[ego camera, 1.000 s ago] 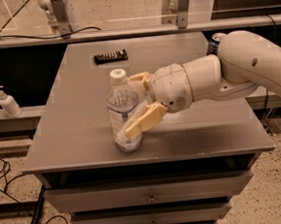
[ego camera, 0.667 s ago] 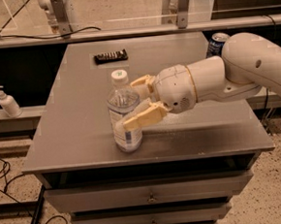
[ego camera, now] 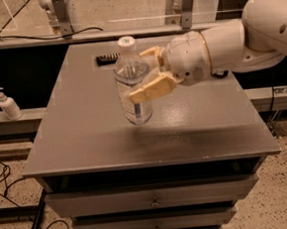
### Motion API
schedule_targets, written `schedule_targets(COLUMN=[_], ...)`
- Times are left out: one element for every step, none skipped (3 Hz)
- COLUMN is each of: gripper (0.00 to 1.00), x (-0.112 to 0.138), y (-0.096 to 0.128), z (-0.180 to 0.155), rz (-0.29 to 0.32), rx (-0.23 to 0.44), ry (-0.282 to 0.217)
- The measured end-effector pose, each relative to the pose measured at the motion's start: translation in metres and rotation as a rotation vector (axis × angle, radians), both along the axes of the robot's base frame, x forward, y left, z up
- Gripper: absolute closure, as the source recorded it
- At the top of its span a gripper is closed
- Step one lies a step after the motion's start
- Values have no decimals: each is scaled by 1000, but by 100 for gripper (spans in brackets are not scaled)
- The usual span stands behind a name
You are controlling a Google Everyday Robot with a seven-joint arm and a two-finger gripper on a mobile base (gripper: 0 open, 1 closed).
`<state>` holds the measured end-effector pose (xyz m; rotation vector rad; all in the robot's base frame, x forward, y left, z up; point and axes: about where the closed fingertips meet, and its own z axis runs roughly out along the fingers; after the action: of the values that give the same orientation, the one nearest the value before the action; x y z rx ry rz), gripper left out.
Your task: Move blue plastic bottle near rxbar chocolate
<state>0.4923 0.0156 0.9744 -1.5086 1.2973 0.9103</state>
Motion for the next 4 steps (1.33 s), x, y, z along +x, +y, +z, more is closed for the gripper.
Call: schedule_targets(gripper=[100, 100, 100, 100], x=[1, 1, 19, 80], y=[0, 1, 2, -1], z=[6, 6, 20, 36], rz=[-2, -2, -46, -136], rx=[7, 6, 44, 105], ry=[-11, -10, -90, -175])
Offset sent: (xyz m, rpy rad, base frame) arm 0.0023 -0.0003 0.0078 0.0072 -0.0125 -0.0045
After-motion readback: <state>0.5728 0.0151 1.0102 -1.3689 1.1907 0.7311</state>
